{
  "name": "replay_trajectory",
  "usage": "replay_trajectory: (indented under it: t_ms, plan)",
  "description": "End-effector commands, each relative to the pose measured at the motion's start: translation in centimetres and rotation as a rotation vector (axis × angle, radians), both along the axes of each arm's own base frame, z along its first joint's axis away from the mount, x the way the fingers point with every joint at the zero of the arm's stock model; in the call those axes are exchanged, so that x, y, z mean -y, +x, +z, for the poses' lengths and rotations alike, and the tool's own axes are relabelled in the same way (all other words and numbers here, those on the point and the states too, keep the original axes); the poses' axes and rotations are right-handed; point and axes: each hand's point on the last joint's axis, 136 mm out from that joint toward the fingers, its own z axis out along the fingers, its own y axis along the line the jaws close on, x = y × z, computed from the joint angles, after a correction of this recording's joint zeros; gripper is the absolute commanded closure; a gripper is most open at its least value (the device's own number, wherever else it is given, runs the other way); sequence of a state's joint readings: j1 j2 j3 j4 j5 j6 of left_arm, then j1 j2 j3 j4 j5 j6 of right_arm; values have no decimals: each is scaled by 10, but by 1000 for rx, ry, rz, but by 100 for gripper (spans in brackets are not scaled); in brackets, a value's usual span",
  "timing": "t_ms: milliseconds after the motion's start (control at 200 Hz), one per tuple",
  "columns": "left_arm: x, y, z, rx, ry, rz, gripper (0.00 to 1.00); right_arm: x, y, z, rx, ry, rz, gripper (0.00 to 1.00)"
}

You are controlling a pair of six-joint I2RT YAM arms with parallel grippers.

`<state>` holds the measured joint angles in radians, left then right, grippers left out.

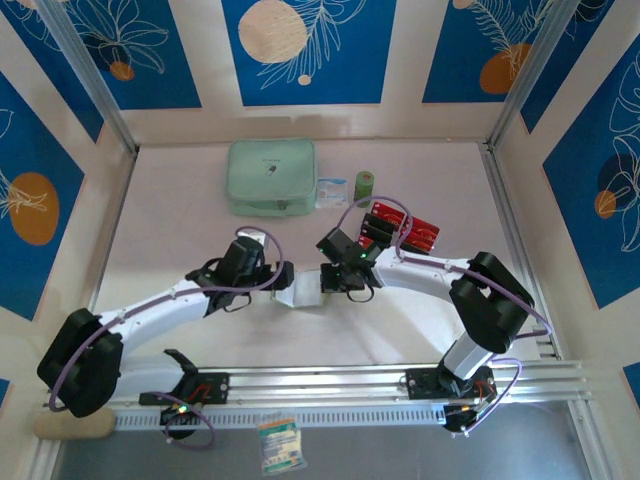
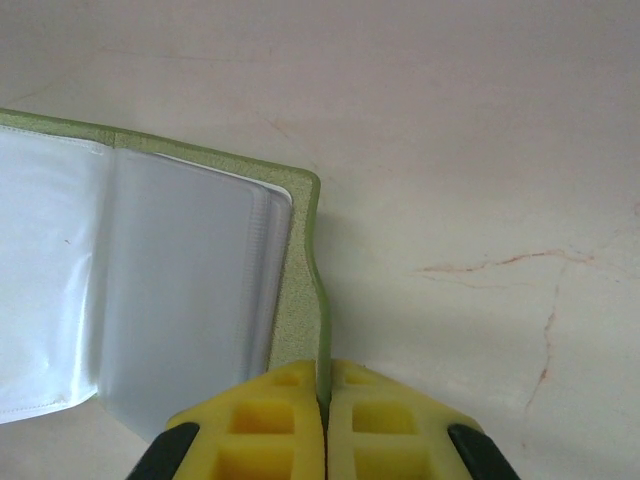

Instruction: Put the credit cards into the card holder

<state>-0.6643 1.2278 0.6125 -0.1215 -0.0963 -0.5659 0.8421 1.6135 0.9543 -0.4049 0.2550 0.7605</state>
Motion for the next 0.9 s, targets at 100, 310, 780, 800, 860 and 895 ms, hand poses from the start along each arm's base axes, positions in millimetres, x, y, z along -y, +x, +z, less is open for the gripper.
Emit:
replay_trajectory:
  t_ms: [100, 310, 780, 800, 860, 895]
  plan:
    - [12, 0, -5, -35, 62, -95, 0, -3, 1, 12, 18, 22, 23, 100]
    - [20, 0, -21, -66, 156, -149, 0, 0, 0, 11, 21, 23, 18, 100]
    - [19, -9, -61, -134, 311, -181, 0, 18, -4, 5, 17, 29, -16, 100]
    - [17, -9, -62, -135, 316, -177, 0, 19, -4, 4, 16, 30, -17, 100]
    - [12, -10, -65, -139, 335, -163, 0, 22, -5, 2, 14, 30, -26, 100]
    - [9, -10, -65, -140, 346, -148, 0, 25, -5, 1, 11, 30, -32, 100]
